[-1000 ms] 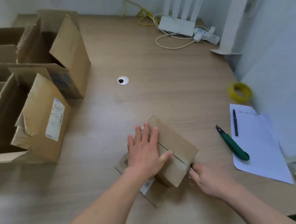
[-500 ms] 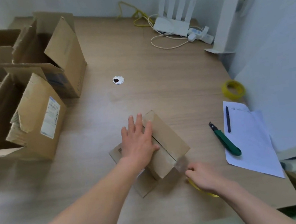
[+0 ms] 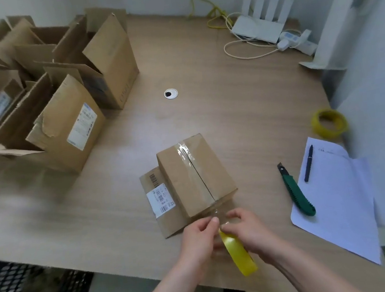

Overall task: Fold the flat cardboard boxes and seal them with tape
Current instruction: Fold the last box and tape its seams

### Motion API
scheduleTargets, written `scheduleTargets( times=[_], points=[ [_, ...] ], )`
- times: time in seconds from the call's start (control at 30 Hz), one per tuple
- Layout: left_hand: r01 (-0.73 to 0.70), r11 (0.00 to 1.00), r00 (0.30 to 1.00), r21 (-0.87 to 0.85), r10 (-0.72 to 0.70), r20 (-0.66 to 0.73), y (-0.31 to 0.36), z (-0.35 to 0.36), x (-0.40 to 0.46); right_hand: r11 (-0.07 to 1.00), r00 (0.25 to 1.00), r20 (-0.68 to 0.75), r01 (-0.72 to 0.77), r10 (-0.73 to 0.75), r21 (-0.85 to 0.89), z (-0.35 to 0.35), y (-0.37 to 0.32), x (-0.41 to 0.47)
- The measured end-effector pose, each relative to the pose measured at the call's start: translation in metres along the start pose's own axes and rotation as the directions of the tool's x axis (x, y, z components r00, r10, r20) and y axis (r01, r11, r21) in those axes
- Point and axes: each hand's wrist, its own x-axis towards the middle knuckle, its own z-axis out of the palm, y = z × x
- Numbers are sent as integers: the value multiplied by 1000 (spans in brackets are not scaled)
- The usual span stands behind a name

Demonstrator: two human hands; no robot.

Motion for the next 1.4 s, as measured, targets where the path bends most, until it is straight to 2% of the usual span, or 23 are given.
scheduleTargets(
  times=[0.07,0.2,0.3,0.37,0.43,0.53,0.63,0.7,0.8,0.87,0.97,1.03,1.13,1.23,1.4],
  points=[
    [63,990,998,-126,-64,-2,-1,13,-1,999,1000,20,12,-13,33,-3,6,1],
    [149,952,985,-267,-166,-40,-6,30,-2,988,991,18,135,-134,-77,-10,16,2],
    [130,940,980,-316,-169,-101,-8,41,1,910,964,-72,215,-256,-354,-35,26,7],
    [103,937,977,-333,-158,-145,-7,45,3,836,904,-267,154,-335,-527,-72,35,20],
    [87,937,971,-337,-155,-180,-5,47,6,785,831,-414,42,-370,-618,-113,46,35],
    [71,939,960,-337,-156,-234,-5,48,10,706,853,-421,-93,-307,-702,-154,66,53],
    [53,935,961,-350,-143,-238,-8,51,12,696,907,-325,-50,-269,-716,-164,78,62],
    [34,937,964,-348,-123,-236,-10,51,12,694,910,-290,-4,-295,-720,-164,78,64],
    [18,941,967,-339,-103,-235,-13,52,15,810,894,-357,12,-272,-586,-163,68,59],
    [7,949,968,-314,-85,-236,-13,52,17,898,883,-365,125,-295,-423,-159,58,49],
    [0,958,968,-288,-72,-241,-12,53,17,883,873,-211,377,-440,-280,-151,38,22],
    [-5,959,967,-283,-67,-245,-11,53,15,779,828,-25,517,-561,-354,-146,25,3],
    [-16,959,964,-282,-60,-259,-12,53,14,552,708,207,671,-675,-496,-140,2,-15],
    [-20,959,959,-282,-61,-275,-12,54,14,401,661,342,706,-667,-583,-134,-14,-17],
    [-16,950,955,-313,-78,-285,-12,54,12,243,674,467,684,-573,-688,-125,-28,-6]
  ],
)
